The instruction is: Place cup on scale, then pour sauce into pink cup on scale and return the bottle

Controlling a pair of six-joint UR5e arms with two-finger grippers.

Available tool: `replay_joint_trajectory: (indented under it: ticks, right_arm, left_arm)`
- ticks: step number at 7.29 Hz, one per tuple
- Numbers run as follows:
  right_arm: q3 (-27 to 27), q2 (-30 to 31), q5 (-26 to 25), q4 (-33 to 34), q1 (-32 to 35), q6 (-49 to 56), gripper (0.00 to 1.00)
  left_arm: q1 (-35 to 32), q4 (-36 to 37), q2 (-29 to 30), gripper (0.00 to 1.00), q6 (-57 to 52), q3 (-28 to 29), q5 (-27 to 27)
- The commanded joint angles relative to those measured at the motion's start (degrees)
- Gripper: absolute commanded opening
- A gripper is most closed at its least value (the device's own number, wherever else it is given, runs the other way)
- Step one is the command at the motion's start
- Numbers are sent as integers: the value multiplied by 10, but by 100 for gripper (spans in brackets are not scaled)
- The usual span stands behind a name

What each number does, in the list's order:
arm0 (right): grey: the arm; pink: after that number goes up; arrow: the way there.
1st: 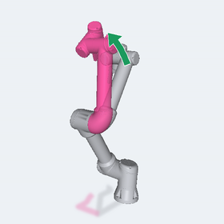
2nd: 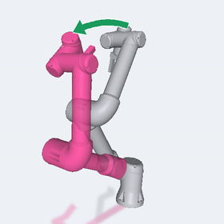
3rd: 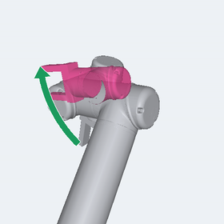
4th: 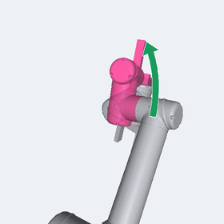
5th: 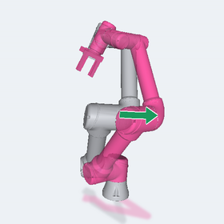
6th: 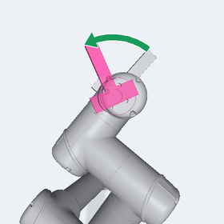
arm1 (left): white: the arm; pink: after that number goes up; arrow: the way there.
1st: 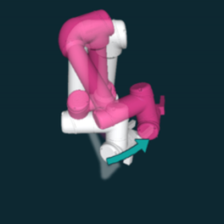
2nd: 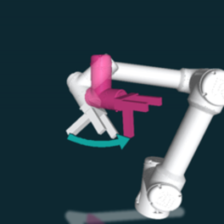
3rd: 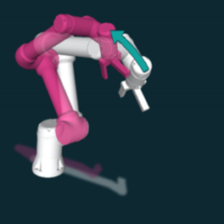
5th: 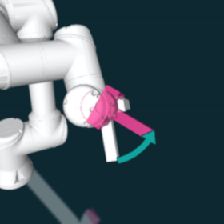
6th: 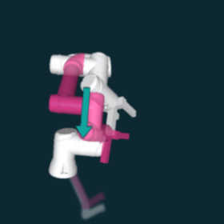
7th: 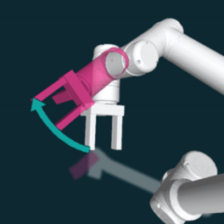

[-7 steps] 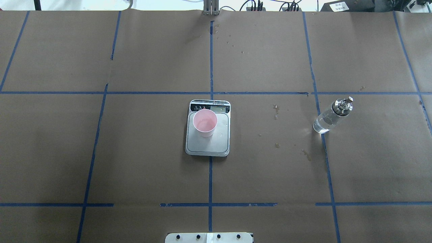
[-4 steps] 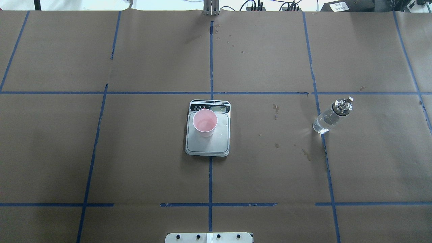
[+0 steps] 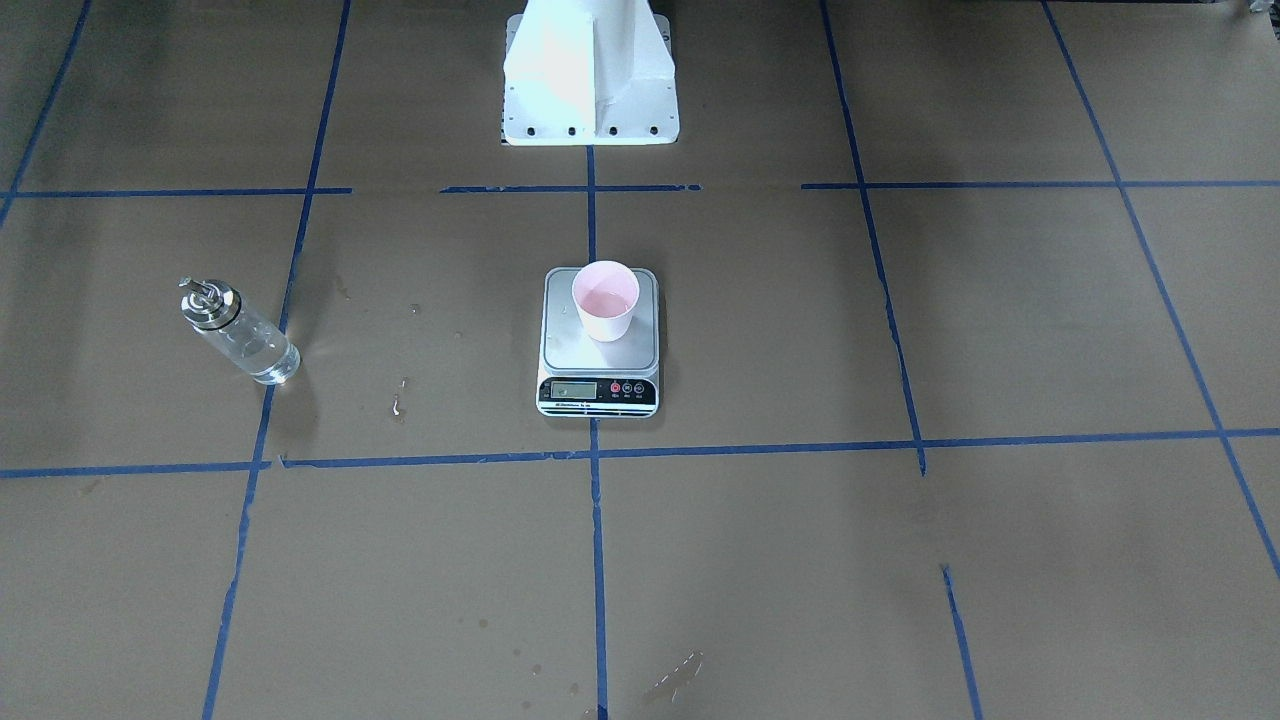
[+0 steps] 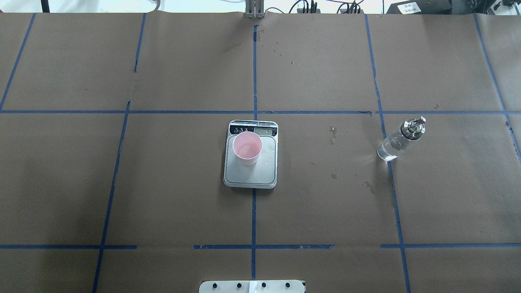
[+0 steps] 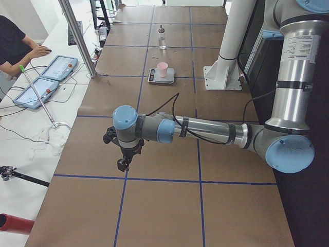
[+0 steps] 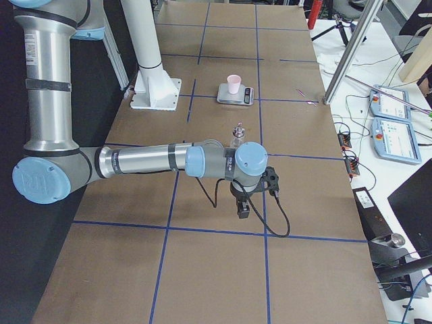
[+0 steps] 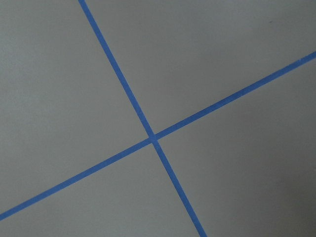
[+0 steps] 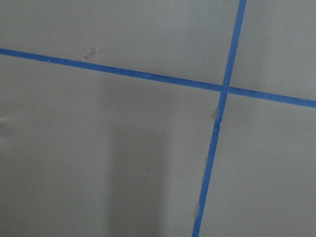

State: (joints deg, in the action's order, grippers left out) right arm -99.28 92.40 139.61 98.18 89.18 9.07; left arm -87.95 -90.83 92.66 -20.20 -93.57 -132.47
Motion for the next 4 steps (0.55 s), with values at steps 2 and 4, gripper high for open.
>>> replay_joint_trajectory:
  ticks: [2,4]
  right_arm:
    - [1,-1,-29,-3,0,-12,100]
    - [3,1,-30,-2,0,-13,100]
  left_arm:
    - [-31,4,-16,100,1,5,1]
    - [-42,4,-18,100,1,6,1]
